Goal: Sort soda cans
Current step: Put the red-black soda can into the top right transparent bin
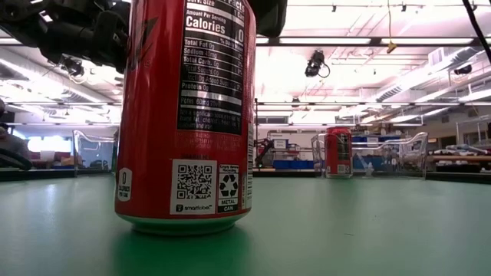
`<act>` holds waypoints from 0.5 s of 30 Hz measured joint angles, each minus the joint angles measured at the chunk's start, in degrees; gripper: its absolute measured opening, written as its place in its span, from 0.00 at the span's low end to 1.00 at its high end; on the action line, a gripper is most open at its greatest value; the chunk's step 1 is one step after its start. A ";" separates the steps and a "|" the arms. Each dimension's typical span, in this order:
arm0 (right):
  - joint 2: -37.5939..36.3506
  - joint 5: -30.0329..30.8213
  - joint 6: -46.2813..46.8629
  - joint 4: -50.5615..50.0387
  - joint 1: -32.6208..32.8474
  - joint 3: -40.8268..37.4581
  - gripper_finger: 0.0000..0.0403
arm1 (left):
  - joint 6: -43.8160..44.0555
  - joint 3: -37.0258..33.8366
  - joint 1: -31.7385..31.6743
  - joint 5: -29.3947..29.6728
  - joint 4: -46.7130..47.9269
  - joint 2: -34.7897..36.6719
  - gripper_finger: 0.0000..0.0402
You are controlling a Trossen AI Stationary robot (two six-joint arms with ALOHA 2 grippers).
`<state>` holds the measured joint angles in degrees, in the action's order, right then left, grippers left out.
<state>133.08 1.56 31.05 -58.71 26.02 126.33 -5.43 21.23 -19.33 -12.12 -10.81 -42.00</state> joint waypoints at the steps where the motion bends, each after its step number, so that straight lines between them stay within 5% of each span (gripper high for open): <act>1: 0.00 0.00 -0.12 -0.16 0.00 -0.06 0.84 | -0.02 0.00 0.00 0.02 0.00 0.00 0.05; 15: -0.33 -2.62 -0.90 4.58 -0.43 -4.75 0.81 | -0.11 0.00 0.00 0.14 0.02 0.00 0.05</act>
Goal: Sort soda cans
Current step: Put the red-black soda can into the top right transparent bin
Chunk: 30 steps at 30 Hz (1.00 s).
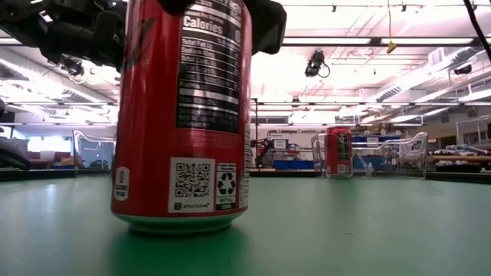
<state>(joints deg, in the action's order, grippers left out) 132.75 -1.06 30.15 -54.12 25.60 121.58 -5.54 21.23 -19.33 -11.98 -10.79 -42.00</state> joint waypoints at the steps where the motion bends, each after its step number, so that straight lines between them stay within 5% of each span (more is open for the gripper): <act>1: 0.02 -0.22 0.00 0.26 -0.14 0.00 0.81 | 0.00 0.00 0.00 0.03 -0.01 0.00 0.05; 12: 0.73 -1.14 0.12 -3.78 -1.92 4.47 0.72 | 0.11 0.00 0.00 0.04 0.00 0.00 0.05; 18: 0.62 9.06 0.15 -21.36 -3.22 13.25 0.72 | -0.06 0.00 0.00 1.78 0.00 0.00 0.05; 30: -12.81 22.77 6.66 -36.31 -11.36 11.07 0.72 | -0.19 0.00 0.00 1.85 0.02 0.00 0.05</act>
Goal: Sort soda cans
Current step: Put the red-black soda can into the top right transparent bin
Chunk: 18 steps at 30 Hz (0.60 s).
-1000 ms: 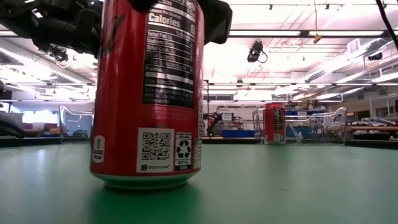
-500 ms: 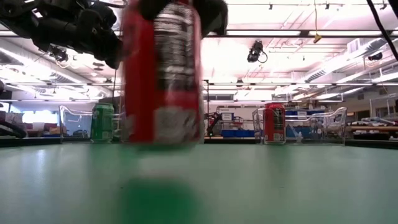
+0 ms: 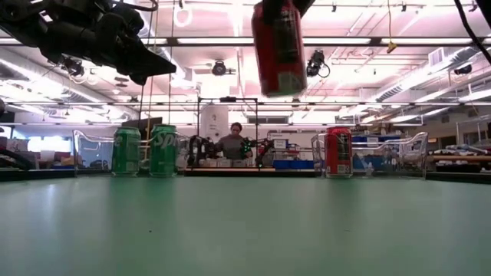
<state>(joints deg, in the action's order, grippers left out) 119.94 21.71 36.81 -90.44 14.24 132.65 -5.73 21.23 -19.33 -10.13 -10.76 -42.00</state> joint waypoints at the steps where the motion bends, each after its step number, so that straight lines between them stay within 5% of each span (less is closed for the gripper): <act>1: -1.81 0.88 0.24 0.41 -0.90 -0.58 0.72 | -0.01 0.00 -0.02 0.01 0.00 0.00 0.05; 8: -13.82 6.80 5.23 0.39 -9.43 -8.72 0.72 | -0.03 0.07 0.00 0.04 0.68 0.00 0.05; 18: -35.53 8.32 12.31 0.35 -24.44 -34.45 0.72 | -1.54 0.07 -0.02 3.06 2.60 0.02 0.05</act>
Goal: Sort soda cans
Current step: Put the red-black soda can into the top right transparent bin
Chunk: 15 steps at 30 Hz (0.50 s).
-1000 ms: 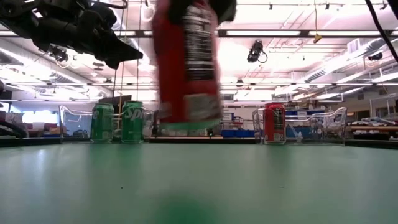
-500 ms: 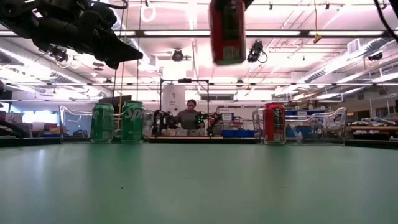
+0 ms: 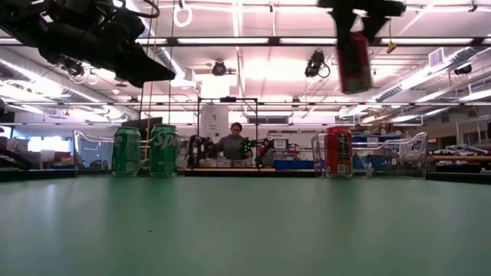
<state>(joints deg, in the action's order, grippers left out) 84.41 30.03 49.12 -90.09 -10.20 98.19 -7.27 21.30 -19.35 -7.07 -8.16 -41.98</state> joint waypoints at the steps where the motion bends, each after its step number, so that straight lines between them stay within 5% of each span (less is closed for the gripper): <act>1: -2.21 0.16 0.65 -0.04 -1.27 -2.13 0.72 | 0.00 0.00 0.00 -0.02 -0.14 -0.02 0.05; 7: -11.83 1.21 1.29 4.32 -10.82 -15.29 0.72 | 0.00 0.00 0.00 -0.02 -1.79 -0.02 0.05; 15: -16.63 -4.45 -10.98 29.22 -23.86 -31.96 0.72 | 0.72 0.00 0.00 -0.02 -1.75 -0.02 0.05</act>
<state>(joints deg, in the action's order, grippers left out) 67.78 25.58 38.14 -60.87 -34.06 66.23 -6.55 21.30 -19.35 -7.09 -9.91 -42.00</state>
